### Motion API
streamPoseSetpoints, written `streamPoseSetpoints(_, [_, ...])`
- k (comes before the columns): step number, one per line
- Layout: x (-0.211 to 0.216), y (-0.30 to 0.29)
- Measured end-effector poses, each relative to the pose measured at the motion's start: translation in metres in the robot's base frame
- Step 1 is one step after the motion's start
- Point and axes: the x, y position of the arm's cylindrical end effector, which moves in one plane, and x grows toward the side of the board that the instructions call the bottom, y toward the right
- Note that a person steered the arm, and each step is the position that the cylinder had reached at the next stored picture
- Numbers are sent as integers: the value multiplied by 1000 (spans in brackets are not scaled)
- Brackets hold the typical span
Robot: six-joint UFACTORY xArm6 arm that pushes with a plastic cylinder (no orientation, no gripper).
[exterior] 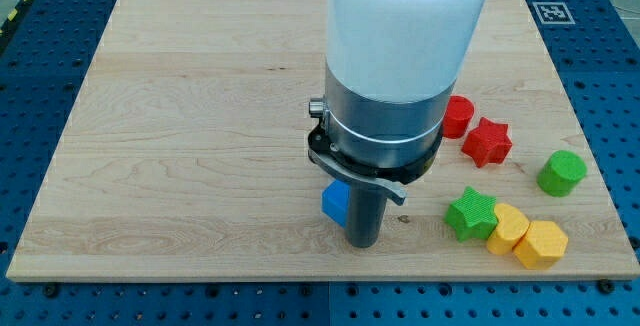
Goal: Move your arm to the right of the blue cube
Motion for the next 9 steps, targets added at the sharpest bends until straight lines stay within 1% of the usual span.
streamPoseSetpoints(9, [-5,-14])
